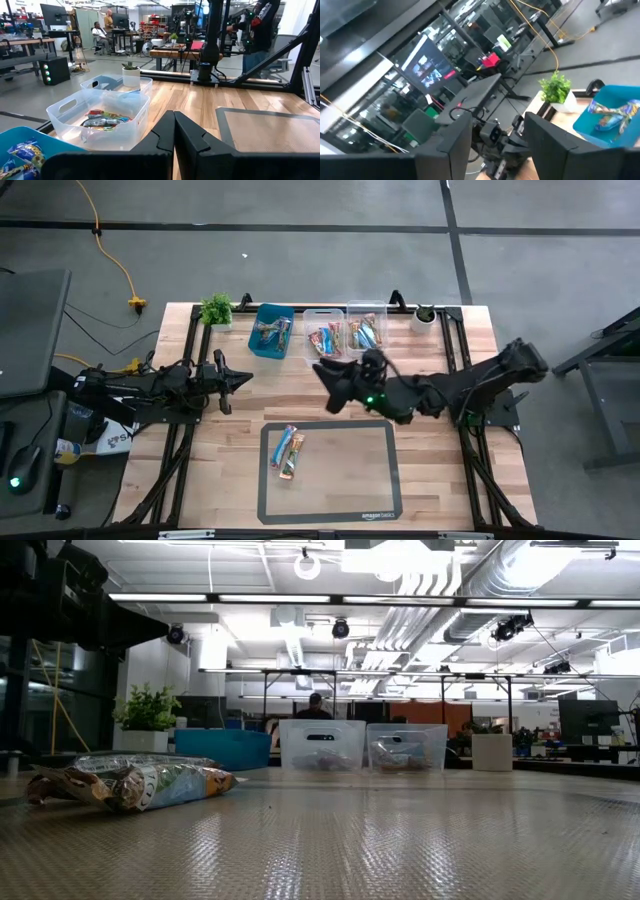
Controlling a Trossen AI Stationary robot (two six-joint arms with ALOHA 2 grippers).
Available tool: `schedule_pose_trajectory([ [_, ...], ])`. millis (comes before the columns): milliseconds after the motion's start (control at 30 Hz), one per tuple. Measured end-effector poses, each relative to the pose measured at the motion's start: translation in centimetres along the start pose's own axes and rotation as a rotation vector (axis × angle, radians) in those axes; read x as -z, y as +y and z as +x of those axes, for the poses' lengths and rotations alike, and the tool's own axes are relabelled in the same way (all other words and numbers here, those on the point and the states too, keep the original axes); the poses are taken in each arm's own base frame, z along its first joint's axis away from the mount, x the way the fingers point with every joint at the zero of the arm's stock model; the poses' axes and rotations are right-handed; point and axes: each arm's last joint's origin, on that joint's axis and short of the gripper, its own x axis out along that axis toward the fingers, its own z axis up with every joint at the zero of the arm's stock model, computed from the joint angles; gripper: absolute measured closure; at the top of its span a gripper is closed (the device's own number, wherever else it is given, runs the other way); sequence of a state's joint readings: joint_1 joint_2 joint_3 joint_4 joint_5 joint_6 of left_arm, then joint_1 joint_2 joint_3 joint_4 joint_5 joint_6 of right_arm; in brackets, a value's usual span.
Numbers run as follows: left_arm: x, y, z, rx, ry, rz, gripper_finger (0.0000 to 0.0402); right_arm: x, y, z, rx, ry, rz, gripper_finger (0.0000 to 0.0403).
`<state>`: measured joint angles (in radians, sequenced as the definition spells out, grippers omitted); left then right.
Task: Pick and place Granola Bars by type
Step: Put the yellow granola bar into the right transparent bin
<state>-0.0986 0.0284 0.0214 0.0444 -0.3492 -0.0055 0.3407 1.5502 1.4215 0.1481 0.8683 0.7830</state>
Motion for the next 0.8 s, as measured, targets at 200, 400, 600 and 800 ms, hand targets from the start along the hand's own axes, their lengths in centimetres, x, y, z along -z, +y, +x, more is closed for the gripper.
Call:
schedule_pose_trajectory([
  [200,0.0,0.0,0.0,0.0,0.0,0.0,0.0401,0.5,3.7,2.2,0.069,0.05,-0.068,0.0237],
  [400,0.0,0.0,0.0,0.0,-0.001,0.0,0.0401,2.1,5.7,4.8,0.164,0.145,-0.017,0.0237],
  [600,0.0,0.0,0.0,0.0,-0.001,0.0,0.0401,5.0,5.6,8.0,0.18,0.291,0.112,0.0237],
  [800,0.0,0.0,0.0,0.0,-0.001,0.0,0.0401,10.5,3.4,11.0,0.217,0.532,0.305,0.0238],
])
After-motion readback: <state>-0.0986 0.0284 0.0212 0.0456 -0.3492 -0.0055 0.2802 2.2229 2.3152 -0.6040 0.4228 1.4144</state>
